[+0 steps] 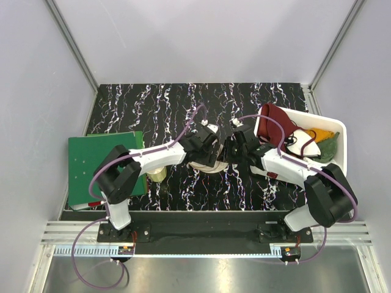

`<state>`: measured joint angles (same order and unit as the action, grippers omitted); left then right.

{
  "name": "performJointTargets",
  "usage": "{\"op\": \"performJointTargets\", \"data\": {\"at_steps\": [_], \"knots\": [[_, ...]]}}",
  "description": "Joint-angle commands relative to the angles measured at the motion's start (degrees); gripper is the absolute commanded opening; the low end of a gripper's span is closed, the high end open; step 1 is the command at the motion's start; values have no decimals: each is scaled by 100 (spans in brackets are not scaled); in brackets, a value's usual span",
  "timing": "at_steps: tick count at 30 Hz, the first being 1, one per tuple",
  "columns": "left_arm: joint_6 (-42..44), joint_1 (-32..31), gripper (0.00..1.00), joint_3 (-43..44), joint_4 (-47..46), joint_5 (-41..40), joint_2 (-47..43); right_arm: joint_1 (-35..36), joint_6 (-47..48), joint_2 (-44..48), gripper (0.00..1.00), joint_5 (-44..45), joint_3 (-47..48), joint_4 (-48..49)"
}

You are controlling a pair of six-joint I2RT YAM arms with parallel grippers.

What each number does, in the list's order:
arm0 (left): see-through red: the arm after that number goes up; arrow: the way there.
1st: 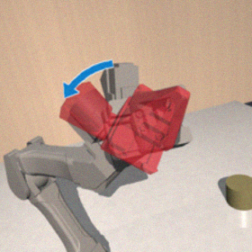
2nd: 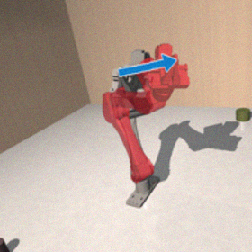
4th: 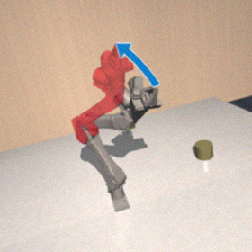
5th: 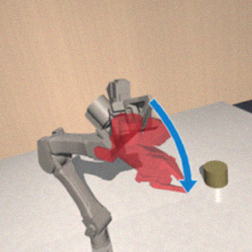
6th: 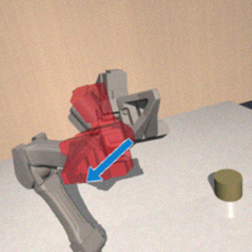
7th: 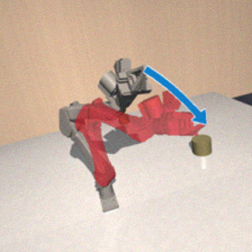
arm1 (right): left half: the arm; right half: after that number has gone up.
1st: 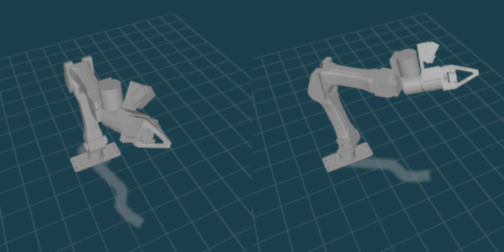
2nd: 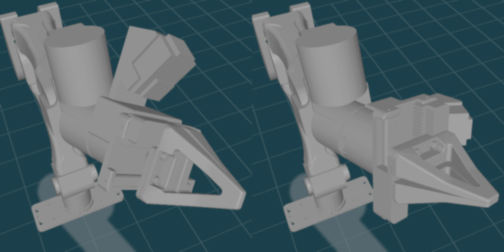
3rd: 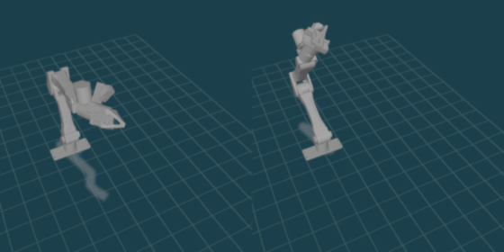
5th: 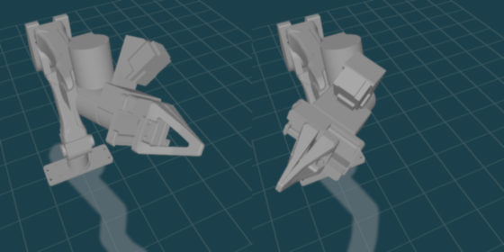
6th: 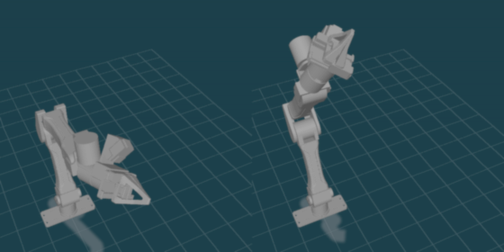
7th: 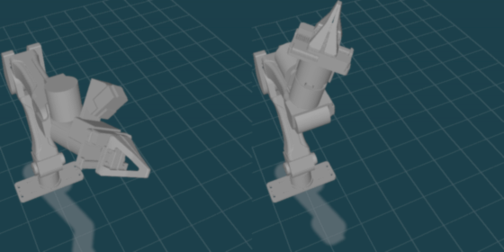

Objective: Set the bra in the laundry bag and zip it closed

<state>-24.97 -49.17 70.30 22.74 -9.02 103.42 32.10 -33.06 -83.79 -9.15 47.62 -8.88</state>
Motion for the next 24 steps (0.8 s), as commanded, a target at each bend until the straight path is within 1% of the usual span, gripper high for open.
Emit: {"op": "performJointTargets", "data": {"at_steps": [1, 3, 6, 9, 11, 12, 13, 15, 16, 17, 18, 19, 23, 24], "knots": [[194, -67, 68, 352, -358, -259, 196, 7, -34, -85, 25, 27, 81, 71], [194, -67, 68, 370, -358, -267, 354, 7, -95, -94, 22, 10, 81, 71], [142, -67, 68, 353, -402, -101, 390, -2, -157, -111, 23, 44, 72, 62], [89, -75, 70, 212, -647, 49, 302, -2, -192, -120, 23, 62, 55, 45], [106, -75, 67, 247, -648, -12, 354, -2, -227, -129, 24, 88, 55, 36], [124, -75, 64, 282, -631, -12, 433, -2, -236, -129, 23, 89, 55, 36], [133, -75, 56, 308, -605, -12, 469, -2, -245, -120, 24, 97, 55, 10], [124, -75, 45, 352, -604, -30, 530, -2, -280, -120, 24, 141, 55, -17], [124, -75, 33, 361, -604, -47, 539, -2, -280, -129, 24, 150, 55, -34], [142, -75, 27, 370, -596, -74, 531, -2, -297, -146, 24, 159, 64, -34], [185, -67, 24, 414, -543, -109, 504, -2, -289, -164, 24, 159, 98, -43], [212, -67, 16, 423, -517, -170, 469, -2, -289, -190, 24, 159, 108, -69], [282, -5, 9, 353, -437, -197, 40, 7, -262, -304, 24, 150, 195, -96], [291, 30, 3, 335, -411, -180, -31, -2, -245, -313, 26, 115, 256, -96]]}}
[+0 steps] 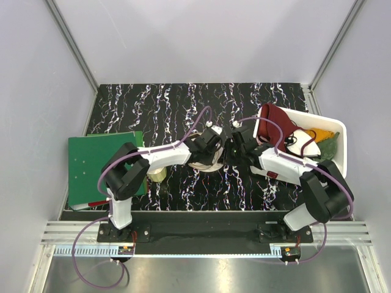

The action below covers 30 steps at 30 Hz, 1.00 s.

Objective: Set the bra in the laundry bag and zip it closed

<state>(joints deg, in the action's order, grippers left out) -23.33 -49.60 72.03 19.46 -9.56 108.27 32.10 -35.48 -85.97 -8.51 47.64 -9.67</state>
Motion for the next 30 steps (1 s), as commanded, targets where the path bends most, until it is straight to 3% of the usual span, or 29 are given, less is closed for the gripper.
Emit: {"op": "performJointTargets", "data": {"at_steps": [1, 2, 6, 14, 18, 22, 25, 27, 28, 29, 30], "knots": [[127, 82, 0, 127, -74, -125, -587, -2, -20, -104, 30, 17, 281, -17], [118, 91, 0, 101, -83, -125, -727, -2, -29, -112, 41, -27, 316, -26], [127, 188, 0, -4, -74, -99, -939, -2, -99, 19, 52, 7, 369, -70], [-48, 381, 0, -84, -65, 218, -1369, 51, -275, 222, 62, 25, 562, -167], [-119, 460, 0, -128, -22, 340, -1572, 95, -319, 116, 63, 95, 764, -246], [-259, 601, 0, -268, -13, 385, -1913, 165, -319, -60, 72, 130, 931, -307], [-365, 776, 0, -391, -22, 455, -2177, 236, -319, -253, 73, 218, 1045, -369], [-505, 996, 0, -479, -39, 560, -2336, 244, -301, -506, 63, 341, 1168, -474], [-558, 1084, 0, -592, -65, 604, -2511, 244, -284, -595, 48, 516, 1212, -492], [-680, 1302, 0, -698, -179, 666, -2617, 244, -257, -683, 26, 630, 1274, -579], [-734, 1435, 0, -786, -241, 840, -2722, 227, -222, -849, 20, 727, 1318, -632]]}}
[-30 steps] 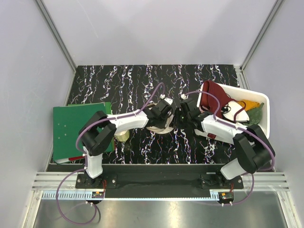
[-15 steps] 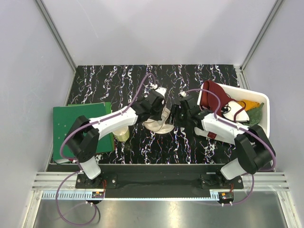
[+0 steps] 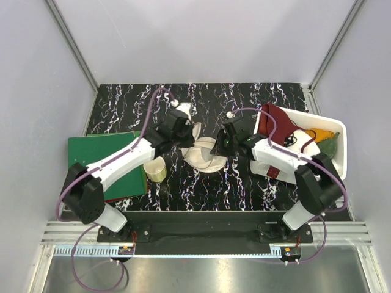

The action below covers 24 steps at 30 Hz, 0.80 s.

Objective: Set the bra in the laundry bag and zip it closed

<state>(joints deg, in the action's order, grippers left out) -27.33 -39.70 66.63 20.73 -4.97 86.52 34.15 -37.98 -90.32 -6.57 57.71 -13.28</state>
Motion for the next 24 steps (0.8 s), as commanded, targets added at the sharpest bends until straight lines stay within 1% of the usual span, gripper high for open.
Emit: {"op": "performJointTargets", "data": {"at_steps": [1, 2, 3, 4, 5, 7, 8, 9, 10, 11, 12, 13, 14, 15, 16, 17, 19, 20, 21, 22, 24], "knots": [[-386, 568, 0, -430, -412, 461, -740, 30, 53, -468, 17, 621, 354, -333], [-474, 847, 0, -510, -499, 462, -846, 30, 53, -503, 13, 796, 407, -377], [-510, 998, 0, -589, -509, 645, -926, 30, 62, -512, 5, 815, 407, -412], [-536, 1148, 0, -668, -500, 655, -1100, 30, 80, -504, 3, 893, 416, -430], [-623, 1480, 0, -826, -509, 655, -1181, 30, 106, -486, 2, 938, 451, -456], [-764, 1824, 0, -1020, -439, 542, -1478, 30, 168, -381, 0, 1043, 478, -579], [-887, 2139, 0, -1203, -430, 515, -1576, 30, 185, -337, 0, 1104, 469, -597], [-914, 2281, 3, -1257, -438, 506, -1655, 30, 246, -258, 1, 1114, 478, -640], [-914, 2379, 15, -1284, -421, 515, -1752, 39, 273, -223, 11, 1044, 495, -676], [-879, 2493, 26, -1206, -325, 367, -1761, 30, 299, -188, 23, 974, 530, -720], [-870, 2520, 35, -1135, -255, 287, -1761, 39, 361, -92, 36, 912, 557, -764], [-862, 2529, 59, -1074, -141, 225, -1761, 39, 379, -21, 50, 825, 653, -816], [-862, 2529, 71, -1056, -79, 199, -1796, 39, 422, 58, 57, 789, 723, -965], [-888, 2529, 77, -1073, -61, 207, -1840, 39, 527, 250, 62, 797, 802, -1079], [-923, 2529, 85, -1082, -52, 225, -1962, 48, 589, 357, 68, 893, 1003, -1220], [-940, 2520, 86, -1108, -60, 260, -2051, 39, 668, 471, 80, 972, 1101, -1491], [-993, 2520, 87, -1205, -78, 304, -2376, 30, 923, 787, 92, 1348, 1425, -1773], [-950, 2494, 87, -1231, -95, 304, -2481, 30, 1002, 901, 99, 1534, 1540, -2071], [-871, 2476, 87, -1223, -87, 347, -2639, 21, 1142, 1085, 100, 1736, 1637, -2213], [-696, 2450, 86, -1162, -96, 391, -2675, -48, 1187, 1174, 100, 2121, 1812, -2336], [-546, 2345, 83, -1056, -61, 636, -2684, -215, 1248, 1419, 100, 2361, 1945, -2662]]}}
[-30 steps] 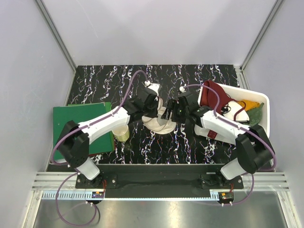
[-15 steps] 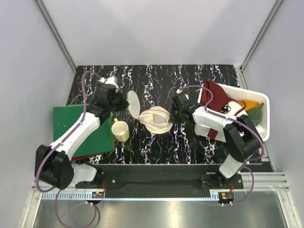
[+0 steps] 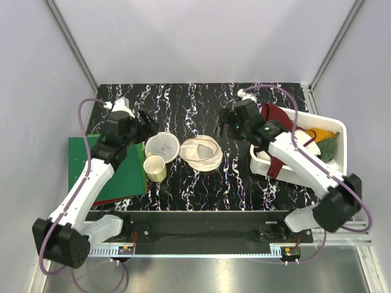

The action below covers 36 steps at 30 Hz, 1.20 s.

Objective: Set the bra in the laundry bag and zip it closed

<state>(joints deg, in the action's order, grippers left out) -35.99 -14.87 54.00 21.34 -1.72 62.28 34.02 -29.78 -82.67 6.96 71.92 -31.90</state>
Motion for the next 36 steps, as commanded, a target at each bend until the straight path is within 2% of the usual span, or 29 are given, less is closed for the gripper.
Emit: {"op": "performJointTargets", "data": {"at_steps": [1, 2, 6, 10, 13, 17, 19, 21, 23, 25, 27, 31, 36], "knots": [[425, -243, 82, 312, -104, 417, -226, -481, 429, 726, 100, 1079, 560, -852], [478, -314, 79, 357, -95, 644, -199, -641, 438, 892, 100, 1079, 543, -923], [522, -946, 75, 515, -122, 866, 55, -1581, 684, 1148, 90, 965, 376, -1125], [514, -2068, 73, 664, -261, 866, 310, -2232, 930, 1403, 86, 1490, 139, -1398], [435, -2755, 73, 744, -481, 936, 548, -2803, 1176, 1605, 84, 1563, -81, -1459], [408, -3363, 73, 875, -596, 997, 916, -2927, 1387, 1597, 84, 1151, -170, -1425], [435, -3565, 73, 954, -631, 1068, 1014, -2927, 1510, 1562, 89, 195, -231, -1145], [452, -3636, 73, 990, -649, 1156, 1102, -2927, 1616, 1465, 93, -368, -406, -846], [487, -3681, 73, 1007, -658, 1217, 1128, -2927, 1651, 1255, 94, -450, -547, -458], [557, -3681, 73, 1025, -649, 1244, 1111, -2927, 1607, 1026, 87, -257, -504, -396], [645, -3681, 73, 1043, -631, 1235, 1049, -2927, 1563, 797, 73, -204, -503, -239], [786, -3681, 73, 1104, -552, 1165, 996, -2927, 1528, 612, 70, -230, -512, 227], [900, -3681, 73, 1236, -447, 1121, 1049, -2927, 1589, 173, 68, -82, -434, 263]]}}
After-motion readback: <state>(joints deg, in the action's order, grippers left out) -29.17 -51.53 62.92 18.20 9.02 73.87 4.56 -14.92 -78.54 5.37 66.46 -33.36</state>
